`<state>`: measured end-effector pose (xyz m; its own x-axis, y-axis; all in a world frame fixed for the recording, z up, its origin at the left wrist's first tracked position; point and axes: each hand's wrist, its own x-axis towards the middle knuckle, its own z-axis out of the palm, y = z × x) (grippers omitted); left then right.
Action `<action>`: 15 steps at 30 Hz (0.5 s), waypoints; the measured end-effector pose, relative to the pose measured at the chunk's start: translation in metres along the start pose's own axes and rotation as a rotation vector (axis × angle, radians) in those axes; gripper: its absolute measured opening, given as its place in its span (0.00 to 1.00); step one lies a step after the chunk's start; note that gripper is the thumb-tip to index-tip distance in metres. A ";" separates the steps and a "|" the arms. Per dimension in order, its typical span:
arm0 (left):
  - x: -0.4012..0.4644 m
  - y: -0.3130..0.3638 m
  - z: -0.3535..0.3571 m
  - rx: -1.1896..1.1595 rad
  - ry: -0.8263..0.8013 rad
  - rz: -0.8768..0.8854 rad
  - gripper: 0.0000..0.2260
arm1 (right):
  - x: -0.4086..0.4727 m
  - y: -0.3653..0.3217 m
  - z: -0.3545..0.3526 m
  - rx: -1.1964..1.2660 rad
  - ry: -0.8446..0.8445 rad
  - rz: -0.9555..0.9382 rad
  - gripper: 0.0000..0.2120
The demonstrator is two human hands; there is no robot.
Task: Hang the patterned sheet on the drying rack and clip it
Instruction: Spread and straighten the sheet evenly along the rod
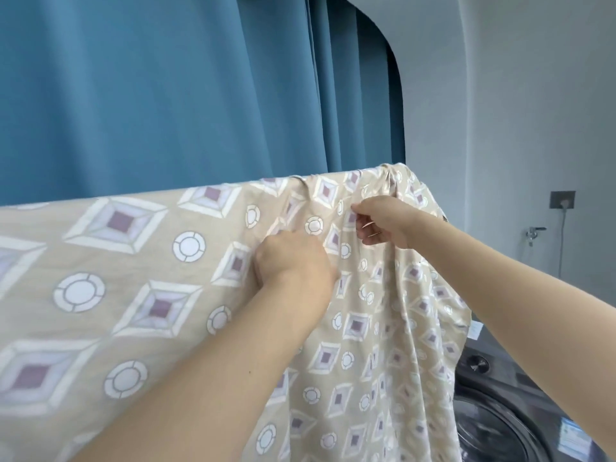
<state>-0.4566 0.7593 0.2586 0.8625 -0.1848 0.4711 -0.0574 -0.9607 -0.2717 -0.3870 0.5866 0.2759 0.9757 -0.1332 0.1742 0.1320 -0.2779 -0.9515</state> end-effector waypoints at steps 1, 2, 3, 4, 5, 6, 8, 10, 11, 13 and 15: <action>-0.001 -0.001 0.005 0.004 -0.073 -0.007 0.17 | -0.001 -0.001 0.000 0.008 0.011 -0.018 0.13; -0.002 -0.003 0.011 0.026 -0.129 -0.006 0.18 | -0.002 -0.003 -0.001 0.023 0.022 -0.030 0.13; -0.003 -0.003 0.016 0.047 -0.172 -0.002 0.17 | -0.004 -0.006 -0.003 0.049 0.031 -0.041 0.14; -0.004 -0.004 0.021 0.059 -0.193 0.004 0.16 | -0.006 -0.011 -0.005 0.084 0.034 -0.058 0.14; -0.004 -0.006 0.028 0.058 -0.201 0.014 0.15 | -0.009 -0.016 -0.006 0.124 0.032 -0.085 0.14; -0.004 -0.008 0.032 0.031 -0.190 0.025 0.15 | -0.011 -0.023 -0.007 0.168 0.026 -0.122 0.15; -0.006 -0.012 0.034 -0.124 -0.172 0.030 0.19 | -0.013 -0.039 -0.009 0.260 0.001 -0.200 0.15; -0.011 -0.014 0.026 -0.361 -0.213 0.011 0.31 | -0.012 -0.056 -0.009 0.324 -0.039 -0.248 0.17; -0.013 -0.014 0.021 -0.444 -0.225 0.000 0.37 | -0.011 -0.064 -0.008 0.346 -0.051 -0.258 0.18; -0.016 -0.014 0.009 -0.477 -0.198 -0.015 0.44 | -0.009 -0.082 -0.004 0.398 -0.050 -0.278 0.20; -0.020 -0.011 0.002 -0.303 -0.152 -0.005 0.41 | -0.009 -0.101 0.000 0.483 -0.036 -0.307 0.20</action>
<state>-0.4722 0.7742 0.2502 0.9270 -0.1691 0.3349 -0.1803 -0.9836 0.0026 -0.4091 0.6156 0.3702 0.8842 -0.0803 0.4602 0.4671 0.1691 -0.8679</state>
